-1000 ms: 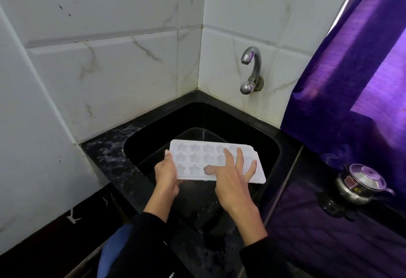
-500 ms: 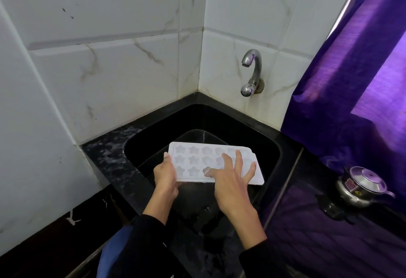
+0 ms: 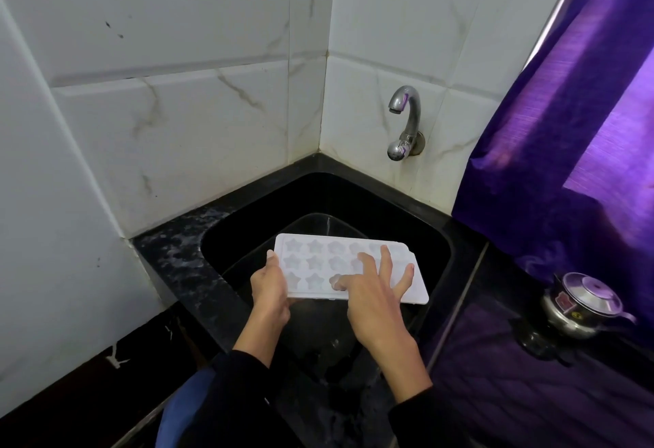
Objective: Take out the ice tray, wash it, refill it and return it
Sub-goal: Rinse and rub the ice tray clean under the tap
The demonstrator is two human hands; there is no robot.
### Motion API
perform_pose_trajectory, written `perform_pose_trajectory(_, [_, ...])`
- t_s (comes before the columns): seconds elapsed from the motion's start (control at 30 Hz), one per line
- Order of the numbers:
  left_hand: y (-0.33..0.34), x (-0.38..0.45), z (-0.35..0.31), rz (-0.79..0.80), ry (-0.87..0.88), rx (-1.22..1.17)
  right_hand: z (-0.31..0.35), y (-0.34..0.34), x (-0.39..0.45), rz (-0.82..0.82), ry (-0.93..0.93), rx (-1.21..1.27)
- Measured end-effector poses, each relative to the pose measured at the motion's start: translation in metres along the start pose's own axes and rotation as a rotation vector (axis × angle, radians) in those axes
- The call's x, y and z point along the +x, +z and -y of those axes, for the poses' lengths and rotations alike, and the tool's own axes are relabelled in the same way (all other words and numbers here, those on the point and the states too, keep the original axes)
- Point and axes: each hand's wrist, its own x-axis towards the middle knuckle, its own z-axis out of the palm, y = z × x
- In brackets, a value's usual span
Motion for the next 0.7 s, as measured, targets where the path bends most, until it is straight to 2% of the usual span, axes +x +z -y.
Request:
perform_pose_trajectory(0.2, [0.002,-0.001,-0.001,-0.001,0.006,-0.016,0.008,-0.001,0.002,-0.077,-0.027,0.059])
perform_pose_trajectory(0.47, [0.005,-0.005,0.001,-0.004,0.04,-0.013,0.021,0.001,0.001,0.034,-0.096,0.027])
perform_pose_trajectory(0.7, [0.009,-0.008,0.004,0.015,0.03,-0.002,0.021,-0.003,0.001,0.036,-0.077,0.007])
